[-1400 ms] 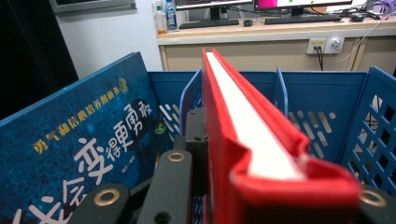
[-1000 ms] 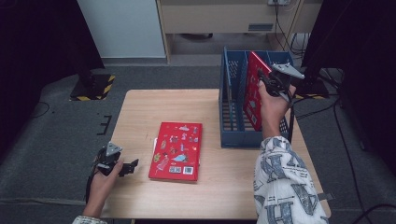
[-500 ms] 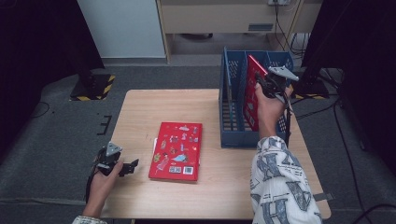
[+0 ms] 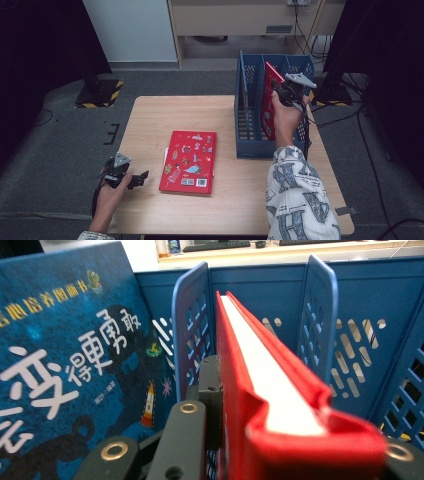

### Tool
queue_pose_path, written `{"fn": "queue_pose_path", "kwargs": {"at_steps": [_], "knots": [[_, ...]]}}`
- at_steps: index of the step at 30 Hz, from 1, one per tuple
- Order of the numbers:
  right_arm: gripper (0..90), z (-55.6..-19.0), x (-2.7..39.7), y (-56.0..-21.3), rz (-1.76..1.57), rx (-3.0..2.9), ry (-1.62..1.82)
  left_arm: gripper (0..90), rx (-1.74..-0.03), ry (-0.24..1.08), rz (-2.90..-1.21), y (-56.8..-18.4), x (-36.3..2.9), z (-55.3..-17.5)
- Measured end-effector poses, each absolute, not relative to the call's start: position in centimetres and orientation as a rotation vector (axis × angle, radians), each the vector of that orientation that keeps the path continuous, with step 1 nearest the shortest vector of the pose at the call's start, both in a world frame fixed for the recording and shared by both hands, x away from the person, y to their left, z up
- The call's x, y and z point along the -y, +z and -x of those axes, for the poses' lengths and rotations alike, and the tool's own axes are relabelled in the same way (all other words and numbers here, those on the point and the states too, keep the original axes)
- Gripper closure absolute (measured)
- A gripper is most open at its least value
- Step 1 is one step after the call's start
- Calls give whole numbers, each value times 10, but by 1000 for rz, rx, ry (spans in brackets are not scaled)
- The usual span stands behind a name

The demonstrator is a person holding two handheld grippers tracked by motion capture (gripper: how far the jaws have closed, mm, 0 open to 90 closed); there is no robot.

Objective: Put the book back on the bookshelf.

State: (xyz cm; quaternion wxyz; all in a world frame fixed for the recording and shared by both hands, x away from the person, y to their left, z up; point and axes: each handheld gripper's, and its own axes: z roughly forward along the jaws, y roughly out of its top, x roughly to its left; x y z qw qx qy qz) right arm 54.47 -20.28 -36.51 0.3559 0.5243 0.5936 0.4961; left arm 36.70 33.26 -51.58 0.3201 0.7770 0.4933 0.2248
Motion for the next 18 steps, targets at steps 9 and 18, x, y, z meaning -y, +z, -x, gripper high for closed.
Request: {"fn": "queue_pose_path", "kwargs": {"at_steps": [9, 18], "knots": [[796, -548, 199, -369, -1343, -1549, 1266, 52, -1295, 590, -2039, -515, -333, -367], [793, -535, 199, -372, -1328, -1579, 1253, 52, -1293, 591, -2046, -515, -332, -367]]}}
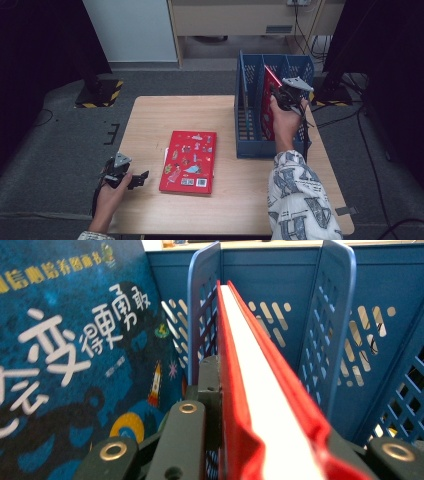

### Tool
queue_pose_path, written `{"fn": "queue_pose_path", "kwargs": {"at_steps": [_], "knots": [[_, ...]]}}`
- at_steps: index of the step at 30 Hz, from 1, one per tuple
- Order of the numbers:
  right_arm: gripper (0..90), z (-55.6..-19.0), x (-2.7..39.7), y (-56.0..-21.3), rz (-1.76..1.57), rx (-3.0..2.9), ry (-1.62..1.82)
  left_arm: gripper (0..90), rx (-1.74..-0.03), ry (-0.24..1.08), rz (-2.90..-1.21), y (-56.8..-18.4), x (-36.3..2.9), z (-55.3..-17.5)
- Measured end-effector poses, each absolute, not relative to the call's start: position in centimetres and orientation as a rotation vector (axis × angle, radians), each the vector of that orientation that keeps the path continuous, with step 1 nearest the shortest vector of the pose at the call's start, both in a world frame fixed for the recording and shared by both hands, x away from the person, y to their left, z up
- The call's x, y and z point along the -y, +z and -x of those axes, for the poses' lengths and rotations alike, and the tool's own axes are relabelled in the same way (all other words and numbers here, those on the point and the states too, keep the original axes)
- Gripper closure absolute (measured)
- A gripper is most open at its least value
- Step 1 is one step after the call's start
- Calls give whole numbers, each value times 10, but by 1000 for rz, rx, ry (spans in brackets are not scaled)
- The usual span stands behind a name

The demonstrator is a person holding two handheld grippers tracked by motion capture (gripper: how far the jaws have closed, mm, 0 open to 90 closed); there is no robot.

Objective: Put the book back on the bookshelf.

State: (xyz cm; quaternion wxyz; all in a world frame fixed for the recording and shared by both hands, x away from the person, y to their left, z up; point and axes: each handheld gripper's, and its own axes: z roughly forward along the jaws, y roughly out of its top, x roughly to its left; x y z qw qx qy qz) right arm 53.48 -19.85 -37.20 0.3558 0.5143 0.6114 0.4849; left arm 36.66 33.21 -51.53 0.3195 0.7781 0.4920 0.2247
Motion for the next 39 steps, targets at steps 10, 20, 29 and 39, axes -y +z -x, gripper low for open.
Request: {"fn": "queue_pose_path", "kwargs": {"at_steps": [10, 20, 29, 39], "knots": [[786, -518, 202, -375, -1322, -1621, 1234, 52, -1296, 594, -2041, -515, -332, -366], [776, -511, 201, -375, -1320, -1650, 1215, 53, -1293, 592, -2039, -514, -332, -366], [761, -508, 202, -371, -1324, -1658, 1227, 56, -1291, 594, -2032, -513, -332, -365], [763, -507, 203, -363, -1317, -1671, 1219, 56, -1287, 583, -2035, -513, -331, -365]]}}
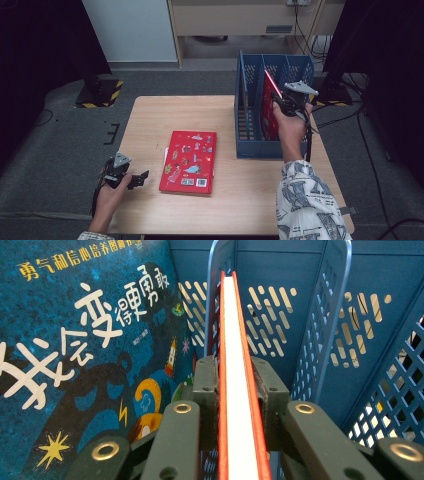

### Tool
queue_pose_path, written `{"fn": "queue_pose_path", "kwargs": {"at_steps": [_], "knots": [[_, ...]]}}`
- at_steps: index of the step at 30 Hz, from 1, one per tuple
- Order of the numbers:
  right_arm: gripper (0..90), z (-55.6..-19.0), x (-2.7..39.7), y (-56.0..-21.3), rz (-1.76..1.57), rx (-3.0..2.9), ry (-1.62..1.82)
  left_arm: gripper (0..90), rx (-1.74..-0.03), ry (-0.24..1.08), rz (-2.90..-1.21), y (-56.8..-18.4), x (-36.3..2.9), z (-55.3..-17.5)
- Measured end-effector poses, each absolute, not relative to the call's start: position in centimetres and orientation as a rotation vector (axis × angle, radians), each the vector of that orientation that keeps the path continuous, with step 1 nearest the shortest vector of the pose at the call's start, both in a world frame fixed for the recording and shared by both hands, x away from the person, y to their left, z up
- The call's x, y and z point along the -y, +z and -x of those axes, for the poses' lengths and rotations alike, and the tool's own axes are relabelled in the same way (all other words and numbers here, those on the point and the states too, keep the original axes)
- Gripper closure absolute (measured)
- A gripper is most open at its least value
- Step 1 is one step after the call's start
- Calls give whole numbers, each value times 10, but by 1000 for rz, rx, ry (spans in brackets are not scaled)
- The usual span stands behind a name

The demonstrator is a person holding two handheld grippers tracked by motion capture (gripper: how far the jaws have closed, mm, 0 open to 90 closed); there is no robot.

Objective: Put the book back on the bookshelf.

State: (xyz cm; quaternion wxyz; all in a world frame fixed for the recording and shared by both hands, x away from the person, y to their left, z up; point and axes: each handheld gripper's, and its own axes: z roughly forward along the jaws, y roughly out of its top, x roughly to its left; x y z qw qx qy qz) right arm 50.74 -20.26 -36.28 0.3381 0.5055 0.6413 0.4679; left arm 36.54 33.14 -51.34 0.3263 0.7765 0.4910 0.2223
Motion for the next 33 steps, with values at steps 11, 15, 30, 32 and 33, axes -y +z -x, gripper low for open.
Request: {"fn": "queue_pose_path", "kwargs": {"at_steps": [11, 15, 30, 32, 33], "knots": [[793, -509, 202, -360, -1329, -1664, 1174, 57, -1284, 589, -2036, -513, -331, -366], [795, -509, 201, -360, -1318, -1651, 1177, 57, -1285, 591, -2035, -513, -332, -366], [795, -524, 195, -357, -1337, -1569, 1178, 57, -1292, 595, -2026, -513, -333, -366], [795, -528, 195, -356, -1340, -1559, 1174, 57, -1291, 596, -2024, -512, -333, -366], [795, -529, 195, -356, -1342, -1557, 1172, 57, -1290, 596, -2025, -512, -333, -366]]}}
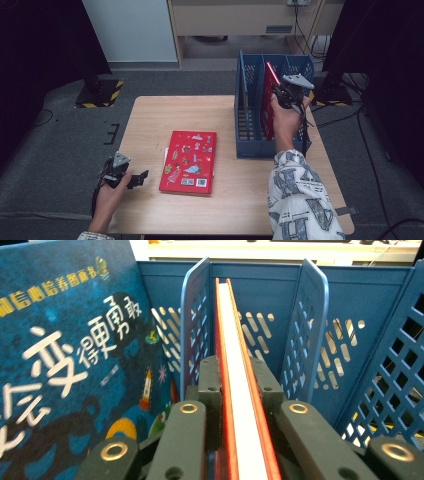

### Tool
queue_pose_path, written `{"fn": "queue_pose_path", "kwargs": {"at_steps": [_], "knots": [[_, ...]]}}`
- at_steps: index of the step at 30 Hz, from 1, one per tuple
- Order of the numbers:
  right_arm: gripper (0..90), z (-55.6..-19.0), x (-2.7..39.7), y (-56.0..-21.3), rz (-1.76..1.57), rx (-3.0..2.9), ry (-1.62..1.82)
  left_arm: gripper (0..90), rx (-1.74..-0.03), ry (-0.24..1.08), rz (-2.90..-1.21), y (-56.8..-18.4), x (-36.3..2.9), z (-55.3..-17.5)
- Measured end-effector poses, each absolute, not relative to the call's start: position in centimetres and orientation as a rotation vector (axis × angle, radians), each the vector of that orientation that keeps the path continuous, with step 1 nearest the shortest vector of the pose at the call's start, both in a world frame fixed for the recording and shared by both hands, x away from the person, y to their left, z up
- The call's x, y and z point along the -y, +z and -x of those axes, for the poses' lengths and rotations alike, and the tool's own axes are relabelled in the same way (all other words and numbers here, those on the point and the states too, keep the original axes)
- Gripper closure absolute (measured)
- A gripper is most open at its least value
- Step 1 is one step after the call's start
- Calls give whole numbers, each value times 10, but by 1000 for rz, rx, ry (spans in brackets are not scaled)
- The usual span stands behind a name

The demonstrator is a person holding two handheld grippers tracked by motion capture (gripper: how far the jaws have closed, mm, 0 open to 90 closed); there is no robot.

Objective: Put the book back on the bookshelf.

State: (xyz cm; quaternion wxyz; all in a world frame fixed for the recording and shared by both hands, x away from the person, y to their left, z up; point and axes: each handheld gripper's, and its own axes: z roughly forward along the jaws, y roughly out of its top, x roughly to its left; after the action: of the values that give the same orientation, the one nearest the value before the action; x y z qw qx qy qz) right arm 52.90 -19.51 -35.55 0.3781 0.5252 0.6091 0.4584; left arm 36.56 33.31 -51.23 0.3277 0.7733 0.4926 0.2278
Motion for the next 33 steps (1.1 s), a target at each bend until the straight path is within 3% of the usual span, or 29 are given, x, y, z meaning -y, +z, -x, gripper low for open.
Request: {"fn": "queue_pose_path", "kwargs": {"at_steps": [26, 33], "knots": [[775, -538, 178, -367, -1322, -1553, 1129, 56, -1283, 594, -2034, -513, -332, -366], [604, -529, 179, -361, -1294, -1563, 1181, 56, -1291, 596, -2027, -513, -332, -365]]}}
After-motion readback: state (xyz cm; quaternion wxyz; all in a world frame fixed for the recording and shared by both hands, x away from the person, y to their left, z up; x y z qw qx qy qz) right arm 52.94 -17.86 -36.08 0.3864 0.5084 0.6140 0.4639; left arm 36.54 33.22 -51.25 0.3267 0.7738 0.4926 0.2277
